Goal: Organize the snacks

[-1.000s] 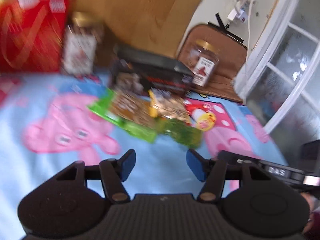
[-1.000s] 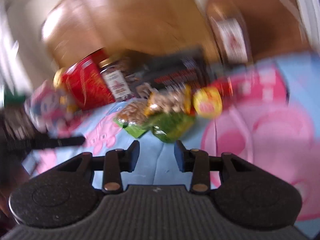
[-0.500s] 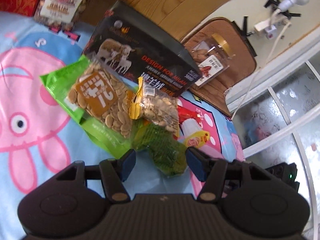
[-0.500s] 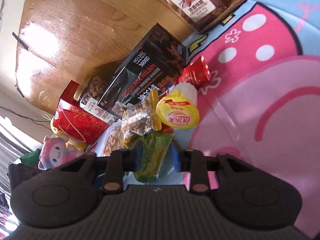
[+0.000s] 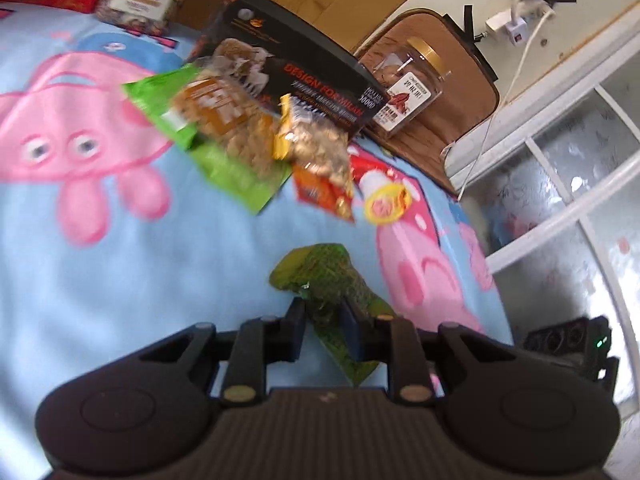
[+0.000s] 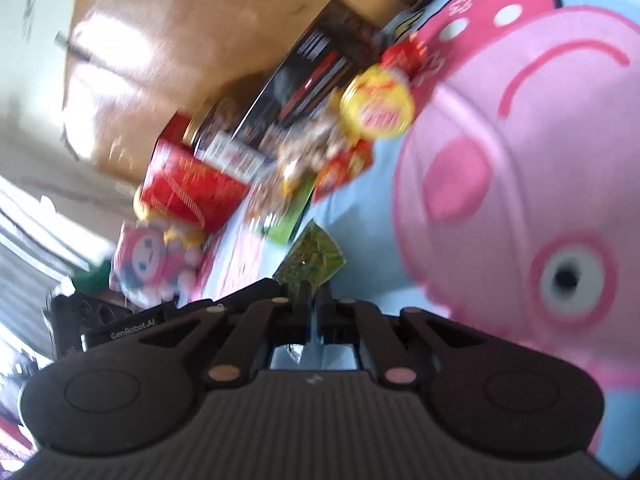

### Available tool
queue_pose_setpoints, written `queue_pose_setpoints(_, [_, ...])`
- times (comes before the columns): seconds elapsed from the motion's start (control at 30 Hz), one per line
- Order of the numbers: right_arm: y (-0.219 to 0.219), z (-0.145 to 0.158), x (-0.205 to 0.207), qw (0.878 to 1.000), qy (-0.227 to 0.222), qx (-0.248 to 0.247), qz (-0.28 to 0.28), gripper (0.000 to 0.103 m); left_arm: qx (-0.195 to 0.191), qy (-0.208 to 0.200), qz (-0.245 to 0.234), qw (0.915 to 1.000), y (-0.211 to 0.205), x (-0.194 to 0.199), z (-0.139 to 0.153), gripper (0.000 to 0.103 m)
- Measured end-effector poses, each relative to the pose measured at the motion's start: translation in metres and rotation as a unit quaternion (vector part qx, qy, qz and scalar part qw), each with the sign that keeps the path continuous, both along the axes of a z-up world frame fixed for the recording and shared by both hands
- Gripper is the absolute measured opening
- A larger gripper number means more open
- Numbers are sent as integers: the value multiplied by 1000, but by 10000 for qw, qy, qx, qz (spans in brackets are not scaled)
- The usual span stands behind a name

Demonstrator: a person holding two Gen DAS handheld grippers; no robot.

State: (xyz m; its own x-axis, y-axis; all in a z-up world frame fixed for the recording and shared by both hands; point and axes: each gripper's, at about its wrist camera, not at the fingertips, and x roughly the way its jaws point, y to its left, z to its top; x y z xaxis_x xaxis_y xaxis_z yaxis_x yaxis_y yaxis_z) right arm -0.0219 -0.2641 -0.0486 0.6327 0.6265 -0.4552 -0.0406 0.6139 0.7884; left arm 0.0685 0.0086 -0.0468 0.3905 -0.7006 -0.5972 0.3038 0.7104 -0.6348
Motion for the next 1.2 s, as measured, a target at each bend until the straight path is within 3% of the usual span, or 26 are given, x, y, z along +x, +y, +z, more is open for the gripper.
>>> queue_pose_setpoints(0.17, [37, 9, -14, 9963, -227, -652, 521, 5, 128, 22, 185, 9997, 25, -32, 3, 20])
queue_pose_setpoints(0.37, [55, 9, -26, 9898, -372, -1158, 736, 5, 119, 112, 272, 9995, 40, -53, -2, 19])
queue_pose_setpoints(0.63, [68, 9, -30, 9873, -506, -1361, 648, 7, 276, -79, 194, 9994, 37, -59, -1, 19])
queue_pose_setpoints(0.93, [54, -3, -34, 9960, -382, -757, 289, 5, 965, -680, 183, 9928, 19, -74, 7, 20])
queue_pose_setpoints(1.2, [65, 6, -38, 9892, -572, -1316, 305, 5, 1272, -953, 203, 9871, 13, -84, 10, 20])
